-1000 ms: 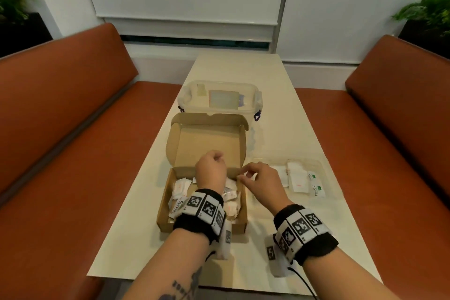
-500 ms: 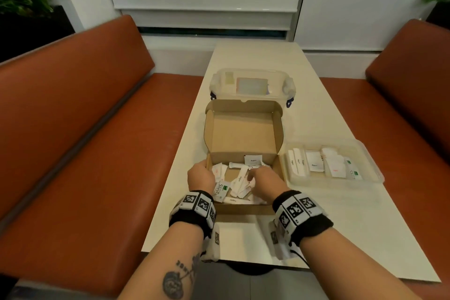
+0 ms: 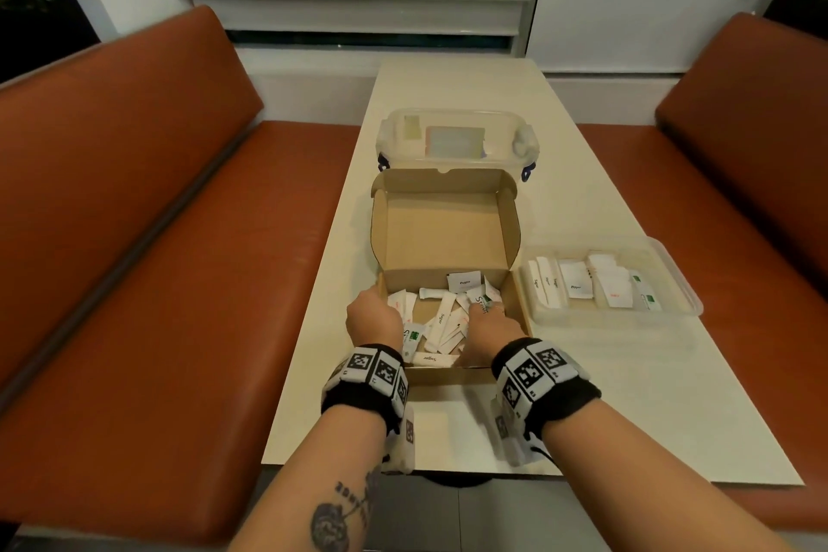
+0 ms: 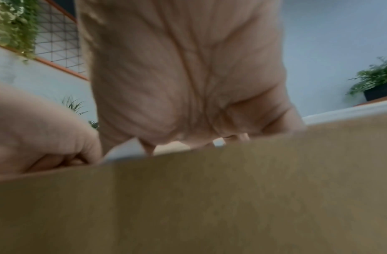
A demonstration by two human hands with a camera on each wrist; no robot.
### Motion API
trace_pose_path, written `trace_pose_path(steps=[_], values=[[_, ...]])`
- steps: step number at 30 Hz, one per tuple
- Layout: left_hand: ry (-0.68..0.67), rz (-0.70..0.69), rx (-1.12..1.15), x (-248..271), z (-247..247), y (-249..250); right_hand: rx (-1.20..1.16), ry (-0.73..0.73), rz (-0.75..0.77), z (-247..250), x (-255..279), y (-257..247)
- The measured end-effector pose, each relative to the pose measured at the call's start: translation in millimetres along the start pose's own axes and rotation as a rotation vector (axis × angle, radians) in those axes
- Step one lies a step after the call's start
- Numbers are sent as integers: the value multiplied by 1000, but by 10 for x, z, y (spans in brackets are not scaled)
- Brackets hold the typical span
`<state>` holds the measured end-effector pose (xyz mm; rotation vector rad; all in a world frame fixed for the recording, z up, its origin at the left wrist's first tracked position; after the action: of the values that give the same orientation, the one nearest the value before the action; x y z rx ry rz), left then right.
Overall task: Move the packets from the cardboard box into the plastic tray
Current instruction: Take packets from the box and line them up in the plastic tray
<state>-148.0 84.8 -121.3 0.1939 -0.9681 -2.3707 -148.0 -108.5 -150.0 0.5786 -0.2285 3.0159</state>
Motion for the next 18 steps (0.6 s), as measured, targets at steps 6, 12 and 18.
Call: trace_pose_path(steps=[6, 12, 18], values=[[-8, 13, -11, -12, -7, 4, 10, -12, -22, -5, 4, 2], [7, 13, -11, -12, -8, -7, 100, 164, 80, 88, 1, -62], [19, -6, -9, -18, -7, 4, 119, 284, 182, 220, -19, -112]])
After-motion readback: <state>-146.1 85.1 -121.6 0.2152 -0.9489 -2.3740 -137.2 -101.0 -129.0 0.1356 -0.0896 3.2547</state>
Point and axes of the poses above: each hand's wrist, its own x-axis away from the middle knuckle, its own z-axis out of the back of the hand, y = z × x, the point moved 10 cm from there along -x, towards the middle knuckle, and after that the axes turned 8 degrees about y, right-handed, at the moved point
